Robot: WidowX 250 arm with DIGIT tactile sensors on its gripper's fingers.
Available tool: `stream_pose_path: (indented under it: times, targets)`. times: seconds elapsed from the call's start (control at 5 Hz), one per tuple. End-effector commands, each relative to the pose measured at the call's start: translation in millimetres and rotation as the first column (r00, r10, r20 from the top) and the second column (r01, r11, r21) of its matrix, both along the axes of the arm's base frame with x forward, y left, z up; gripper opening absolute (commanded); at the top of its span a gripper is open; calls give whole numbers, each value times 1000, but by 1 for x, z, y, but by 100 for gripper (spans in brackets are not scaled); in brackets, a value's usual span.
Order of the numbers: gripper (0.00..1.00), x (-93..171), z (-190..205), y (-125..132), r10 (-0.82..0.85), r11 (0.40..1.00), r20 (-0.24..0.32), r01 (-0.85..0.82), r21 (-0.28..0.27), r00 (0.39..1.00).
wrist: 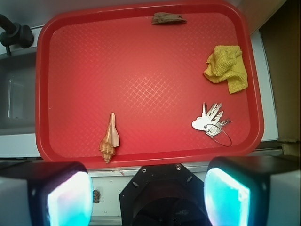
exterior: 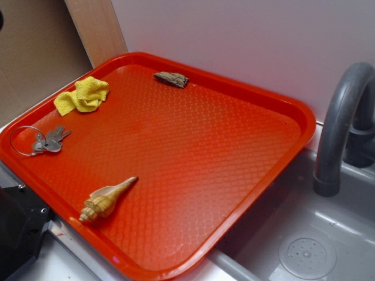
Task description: Grab the silver keys.
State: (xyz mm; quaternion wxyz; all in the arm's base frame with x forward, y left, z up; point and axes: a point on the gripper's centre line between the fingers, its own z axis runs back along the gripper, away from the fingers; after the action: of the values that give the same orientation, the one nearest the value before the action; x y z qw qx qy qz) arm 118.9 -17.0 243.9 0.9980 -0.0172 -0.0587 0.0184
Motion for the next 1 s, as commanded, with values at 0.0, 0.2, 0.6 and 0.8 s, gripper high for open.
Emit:
stream_pose_path:
  times: [0.0, 0.2, 0.6, 0.8]
  targets:
    - [100, 0, 0, 0, 0, 1000, 0, 0, 0, 1000]
    - [100, 35, -20, 18, -244, 954, 174, 268, -136, 954]
    - [100, 60, -42, 59, -351, 922, 183, 305, 237, 918]
    - [100, 56, -65, 73, -358, 892, 39, 329, 311, 933]
